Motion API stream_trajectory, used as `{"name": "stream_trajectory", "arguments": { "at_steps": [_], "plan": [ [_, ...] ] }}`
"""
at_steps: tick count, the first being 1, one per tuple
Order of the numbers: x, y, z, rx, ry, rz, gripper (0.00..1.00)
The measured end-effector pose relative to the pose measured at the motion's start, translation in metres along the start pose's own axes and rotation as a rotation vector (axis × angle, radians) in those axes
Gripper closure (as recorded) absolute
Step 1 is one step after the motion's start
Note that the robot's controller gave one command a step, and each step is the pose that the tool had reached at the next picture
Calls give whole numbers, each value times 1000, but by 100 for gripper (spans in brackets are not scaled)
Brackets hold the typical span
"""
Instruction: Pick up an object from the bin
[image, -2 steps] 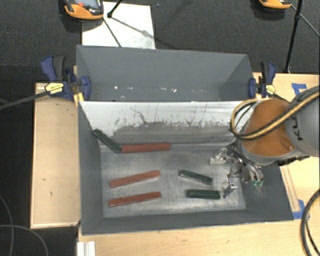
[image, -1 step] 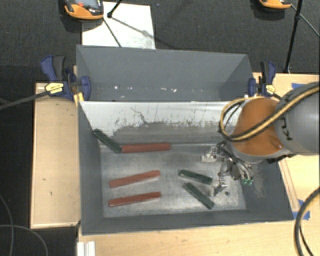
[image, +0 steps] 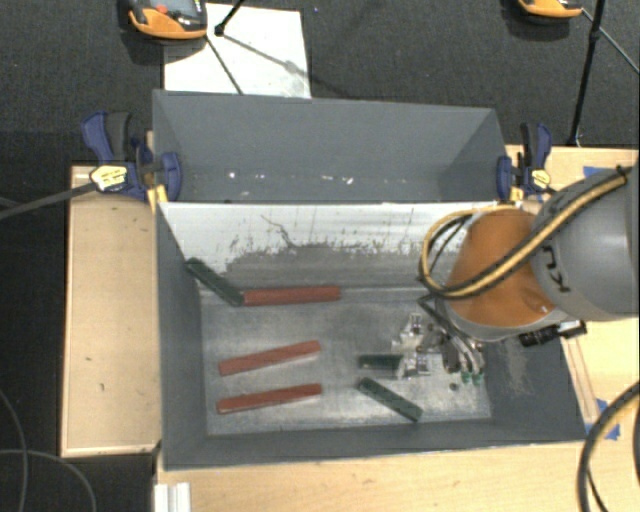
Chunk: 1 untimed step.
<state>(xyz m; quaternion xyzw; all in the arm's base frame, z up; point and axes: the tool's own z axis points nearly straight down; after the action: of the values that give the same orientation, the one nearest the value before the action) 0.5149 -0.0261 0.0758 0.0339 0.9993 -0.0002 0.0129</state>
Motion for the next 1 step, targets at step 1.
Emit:
{"name": "stream_trajectory", "arguments": {
  "at_steps": [1],
  "plan": [
    [0, 0, 0, 0, 0, -1, 100]
  ]
}}
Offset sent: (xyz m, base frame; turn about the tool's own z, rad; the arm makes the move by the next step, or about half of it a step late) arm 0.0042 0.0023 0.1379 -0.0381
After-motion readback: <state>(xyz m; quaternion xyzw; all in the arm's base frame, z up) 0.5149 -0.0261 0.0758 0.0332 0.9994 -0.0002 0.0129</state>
